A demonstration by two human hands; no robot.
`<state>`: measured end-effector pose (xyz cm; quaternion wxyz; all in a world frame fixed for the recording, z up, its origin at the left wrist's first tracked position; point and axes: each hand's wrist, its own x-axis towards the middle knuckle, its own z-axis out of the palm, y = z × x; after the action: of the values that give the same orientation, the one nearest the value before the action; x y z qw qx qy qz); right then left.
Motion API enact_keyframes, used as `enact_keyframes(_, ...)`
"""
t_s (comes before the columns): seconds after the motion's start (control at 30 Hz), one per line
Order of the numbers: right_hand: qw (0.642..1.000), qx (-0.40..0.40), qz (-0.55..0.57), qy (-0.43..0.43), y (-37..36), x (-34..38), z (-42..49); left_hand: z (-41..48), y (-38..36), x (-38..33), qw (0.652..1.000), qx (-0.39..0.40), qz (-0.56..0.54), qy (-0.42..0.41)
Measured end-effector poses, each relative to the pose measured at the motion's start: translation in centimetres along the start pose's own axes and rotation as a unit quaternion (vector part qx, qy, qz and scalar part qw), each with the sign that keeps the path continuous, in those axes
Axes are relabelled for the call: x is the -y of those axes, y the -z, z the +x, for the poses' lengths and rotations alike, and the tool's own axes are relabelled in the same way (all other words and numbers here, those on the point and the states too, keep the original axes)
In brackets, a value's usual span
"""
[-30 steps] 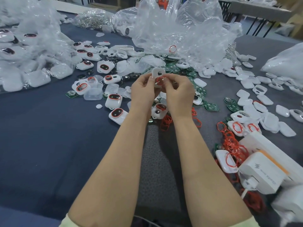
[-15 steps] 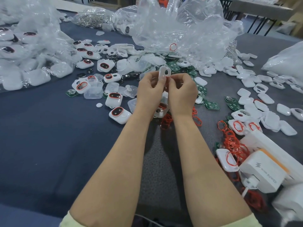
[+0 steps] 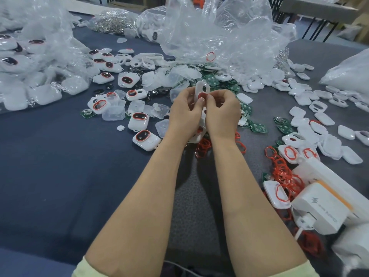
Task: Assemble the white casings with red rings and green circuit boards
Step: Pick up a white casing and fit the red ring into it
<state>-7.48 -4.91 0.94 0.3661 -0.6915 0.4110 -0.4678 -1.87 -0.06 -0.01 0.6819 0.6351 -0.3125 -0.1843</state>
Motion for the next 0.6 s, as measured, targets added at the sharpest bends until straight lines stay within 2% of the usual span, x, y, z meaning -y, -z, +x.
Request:
enact_keyframes(0.23,0.999,0.006,0.034,0.011,-0.15,0.03,-0.21,0.27,0.28,0.12,0.998,-0.007,-0.051,0.031)
enact_keyframes(0.33,0.987,0.052,0.133,-0.069,0.0,-0.16,0.2,0.36,0.52,0.0,0.994,-0.003,-0.097,0.054)
enact_keyframes(0.4,0.962,0.089,0.222,-0.132,0.22,-0.31,0.49,0.34,0.65,-0.08,0.99,0.005,-0.127,0.063)
enact_keyframes(0.53,0.953,0.096,0.247,-0.146,0.31,-0.4,0.65,0.16,0.82,-0.4,0.984,0.022,-0.165,0.069)
enact_keyframes(0.6,0.928,0.113,0.305,-0.184,0.4,-0.29,0.71,0.11,0.97,-0.56,0.98,0.029,-0.181,0.073)
